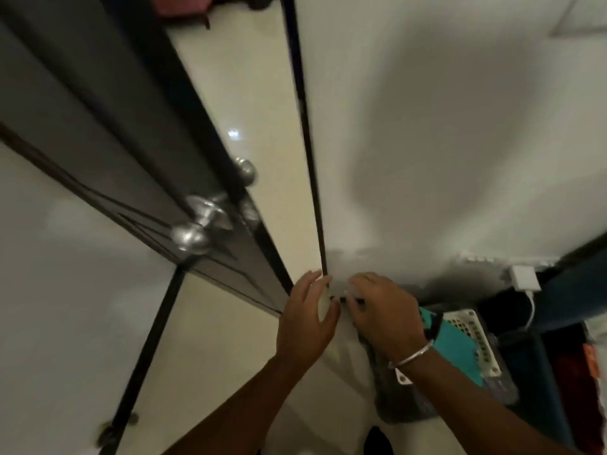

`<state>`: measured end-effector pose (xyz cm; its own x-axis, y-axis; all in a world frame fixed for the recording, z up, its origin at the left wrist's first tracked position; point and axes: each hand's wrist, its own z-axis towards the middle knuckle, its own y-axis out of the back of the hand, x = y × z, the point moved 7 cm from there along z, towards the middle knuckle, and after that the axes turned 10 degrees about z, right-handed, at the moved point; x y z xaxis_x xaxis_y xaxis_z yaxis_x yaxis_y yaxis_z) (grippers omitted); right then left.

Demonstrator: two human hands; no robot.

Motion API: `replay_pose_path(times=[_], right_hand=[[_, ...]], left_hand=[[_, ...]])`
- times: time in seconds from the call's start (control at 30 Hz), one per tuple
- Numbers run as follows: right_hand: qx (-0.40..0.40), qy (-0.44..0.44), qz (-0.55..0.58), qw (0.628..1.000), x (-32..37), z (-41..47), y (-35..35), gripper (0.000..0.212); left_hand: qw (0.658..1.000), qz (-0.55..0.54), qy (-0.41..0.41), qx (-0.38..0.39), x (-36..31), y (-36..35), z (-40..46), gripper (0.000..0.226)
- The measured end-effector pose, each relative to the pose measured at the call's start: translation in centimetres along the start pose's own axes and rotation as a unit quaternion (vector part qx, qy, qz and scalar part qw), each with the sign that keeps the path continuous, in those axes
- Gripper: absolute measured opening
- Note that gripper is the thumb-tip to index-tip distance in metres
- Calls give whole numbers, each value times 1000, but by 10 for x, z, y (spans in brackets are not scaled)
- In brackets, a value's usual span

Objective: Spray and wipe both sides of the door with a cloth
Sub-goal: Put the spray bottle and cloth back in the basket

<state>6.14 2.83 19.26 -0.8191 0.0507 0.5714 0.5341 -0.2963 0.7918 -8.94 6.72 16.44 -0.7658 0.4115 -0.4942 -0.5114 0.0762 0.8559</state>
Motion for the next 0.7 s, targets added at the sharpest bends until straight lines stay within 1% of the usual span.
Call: replay_pose_path(times=[0.1, 0.13, 0.2, 0.27, 0.33, 0.37, 0.4, 0.43, 0.5, 0.6, 0.7], right_hand=[[-23, 50, 27, 998, 92, 25, 13, 24], [-43, 58, 33, 997, 125, 31, 18, 23], [-100, 77, 60, 990, 189, 38, 27, 25], [-151, 107, 99, 978, 243, 38, 33, 29], [-177, 108, 103, 973, 286, 37, 26, 42], [-184, 93, 79, 975, 299, 38, 19, 49], [-185, 74, 43, 979, 307, 39, 11, 52], [-181, 56, 7, 982, 309, 41, 3, 51], [-168, 18, -51, 984, 309, 44, -9, 47], [-151, -22, -94, 984, 299, 47, -16, 45], [-146, -14, -106, 984, 293, 53, -20, 38]], left_hand=[[994, -23, -73, -82, 25, 77, -7, 33], [989, -20, -93, -115, 38, 105, -11, 28], [980, -14, -120, -156, 68, 157, -18, 22], [974, -8, -135, -182, 96, 201, -13, 32], [976, -11, -131, -172, 126, 237, 3, 49], [979, -3, -128, -157, 135, 251, 15, 58], [982, 17, -126, -142, 141, 263, 28, 67], [982, 42, -124, -133, 144, 272, 41, 74], [982, 73, -127, -118, 143, 286, 64, 78], [980, 110, -136, -93, 131, 295, 85, 82], [982, 109, -133, -74, 125, 294, 91, 90]])
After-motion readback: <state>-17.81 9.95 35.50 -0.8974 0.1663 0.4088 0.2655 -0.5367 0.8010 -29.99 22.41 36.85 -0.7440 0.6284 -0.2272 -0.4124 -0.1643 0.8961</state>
